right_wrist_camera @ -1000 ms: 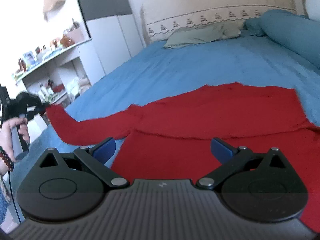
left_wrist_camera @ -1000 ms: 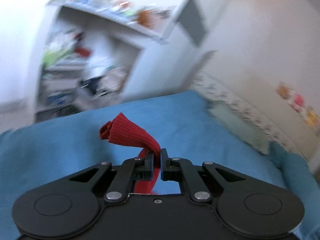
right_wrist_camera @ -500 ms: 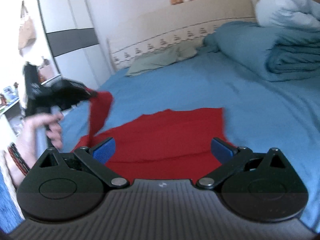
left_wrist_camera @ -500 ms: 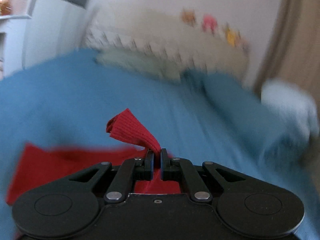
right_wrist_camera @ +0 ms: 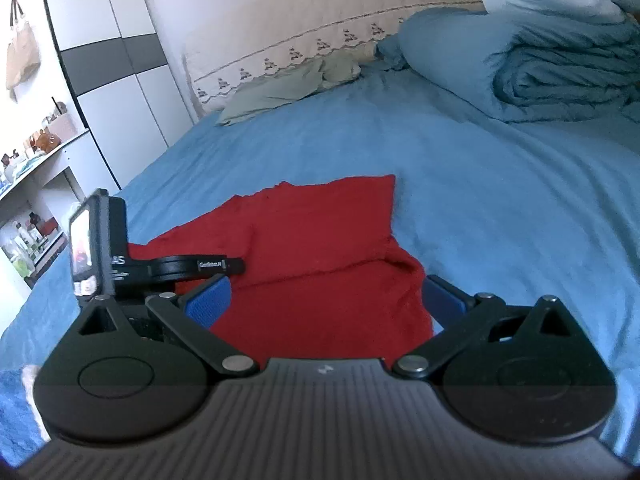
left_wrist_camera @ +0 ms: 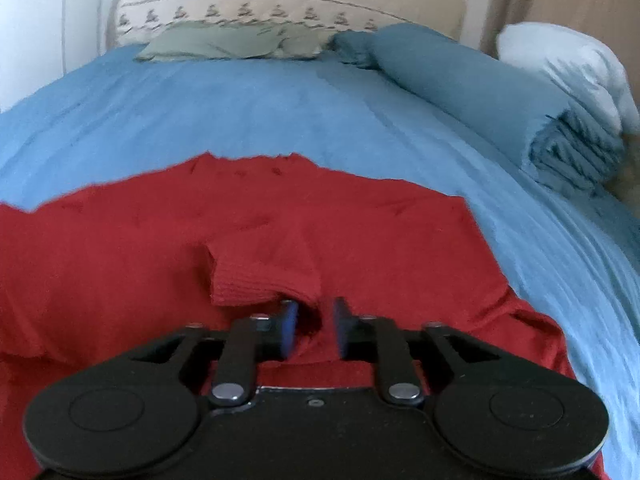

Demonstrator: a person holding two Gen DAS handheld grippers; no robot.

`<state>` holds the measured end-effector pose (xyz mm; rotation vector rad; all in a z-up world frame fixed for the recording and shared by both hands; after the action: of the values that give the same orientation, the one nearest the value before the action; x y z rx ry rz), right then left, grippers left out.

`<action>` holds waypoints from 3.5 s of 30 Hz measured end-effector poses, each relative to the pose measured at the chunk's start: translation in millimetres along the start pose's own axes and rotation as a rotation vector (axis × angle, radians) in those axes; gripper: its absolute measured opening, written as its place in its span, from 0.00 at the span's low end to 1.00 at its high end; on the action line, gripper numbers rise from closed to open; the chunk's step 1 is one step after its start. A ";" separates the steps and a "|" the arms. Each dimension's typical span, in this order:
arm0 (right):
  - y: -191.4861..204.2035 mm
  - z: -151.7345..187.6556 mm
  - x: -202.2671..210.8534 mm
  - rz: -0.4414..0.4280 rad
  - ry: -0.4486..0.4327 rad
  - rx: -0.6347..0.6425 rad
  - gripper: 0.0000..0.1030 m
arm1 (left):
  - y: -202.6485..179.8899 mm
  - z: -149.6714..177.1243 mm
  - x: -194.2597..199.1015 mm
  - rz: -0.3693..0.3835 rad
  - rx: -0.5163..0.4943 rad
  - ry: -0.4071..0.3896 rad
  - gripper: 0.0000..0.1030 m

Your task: Fold small clothes

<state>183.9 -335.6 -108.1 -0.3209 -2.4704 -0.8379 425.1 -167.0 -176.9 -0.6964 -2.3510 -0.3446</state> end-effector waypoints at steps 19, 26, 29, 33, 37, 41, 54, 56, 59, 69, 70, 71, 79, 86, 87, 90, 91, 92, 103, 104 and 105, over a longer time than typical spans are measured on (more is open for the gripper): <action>149.5 29.2 -176.9 0.024 0.148 0.527 0.75 | 114.9 77.5 84.1 -0.181 0.044 -0.029 1.00; 173.8 56.7 -240.8 0.079 0.196 0.714 0.27 | 118.6 96.5 84.7 -0.176 0.038 -0.050 1.00; 159.4 37.9 -239.9 0.074 0.156 0.535 0.26 | 120.5 101.2 81.3 -0.166 0.054 -0.044 1.00; 115.4 16.1 -232.5 0.071 0.110 0.220 0.26 | 121.5 109.2 76.2 -0.144 0.077 -0.032 1.00; 78.6 21.4 -236.8 0.049 0.153 0.057 0.37 | 116.5 115.9 71.7 -0.161 0.051 -0.023 1.00; 73.9 25.7 -230.1 -0.009 0.170 -0.016 0.74 | 107.1 120.6 67.6 -0.192 -0.015 -0.018 1.00; 67.0 33.9 -225.1 0.163 0.026 -0.237 0.41 | 109.9 123.5 65.6 -0.175 -0.005 -0.030 1.00; 67.6 38.5 -220.0 0.161 0.011 -0.236 0.41 | 110.5 123.5 65.0 -0.170 0.002 -0.032 1.00; 68.0 41.9 -214.8 0.157 0.003 -0.267 0.44 | 111.2 123.9 65.0 -0.169 0.003 -0.034 1.00; 65.5 37.5 -219.7 0.151 -0.020 -0.361 0.46 | 110.6 124.7 64.9 -0.171 0.001 -0.039 1.00; 62.9 33.7 -221.7 0.158 -0.013 -0.380 0.31 | 110.5 124.8 64.6 -0.171 0.002 -0.040 1.00; 62.0 30.1 -223.6 0.171 -0.006 -0.386 0.24 | 110.5 124.9 64.4 -0.171 0.003 -0.040 1.00; 95.5 -31.9 -201.7 -0.012 -0.063 -0.140 0.20 | 113.0 125.1 65.1 -0.164 0.009 -0.040 1.00; 65.9 -66.4 -192.1 0.089 -0.187 0.085 0.20 | 113.1 124.8 65.2 -0.165 0.007 -0.039 1.00; 55.3 -64.1 -197.1 0.124 -0.174 0.095 0.20 | 113.1 124.8 65.3 -0.165 0.007 -0.038 1.00; 30.7 -49.8 -213.5 0.205 -0.118 0.128 0.20 | 112.9 124.4 64.7 -0.166 0.004 -0.034 1.00; 26.4 -45.3 -217.2 0.213 -0.098 0.142 0.20 | 112.9 124.4 64.6 -0.166 0.004 -0.034 1.00; 22.6 -41.3 -220.2 0.220 -0.083 0.151 0.21 | 112.6 124.4 64.4 -0.166 0.004 -0.033 1.00; 38.6 -17.9 -190.8 0.191 -0.181 0.198 0.95 | 111.5 124.7 62.9 -0.170 -0.003 -0.029 1.00; 42.0 -14.6 -196.6 0.185 -0.161 0.212 0.95 | 111.6 124.6 62.9 -0.169 -0.001 -0.029 1.00; 43.2 -11.6 -201.6 0.181 -0.144 0.213 0.95 | 112.1 124.7 63.1 -0.167 0.001 -0.029 1.00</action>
<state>374.5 -320.7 -186.2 -0.5345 -2.5866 -0.4879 383.1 1.2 -222.3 -0.5086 -2.4437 -0.4082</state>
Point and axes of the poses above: each gripper's, at about its wrist camera, not at the fingertips, and x roughly against the way its jaws point, y to its left, z to its underside, the point moved 2 cm from there along -x, roughly the way its jaws point, and after that the axes turned 15 degrees about -x, right-handed, at the moved point
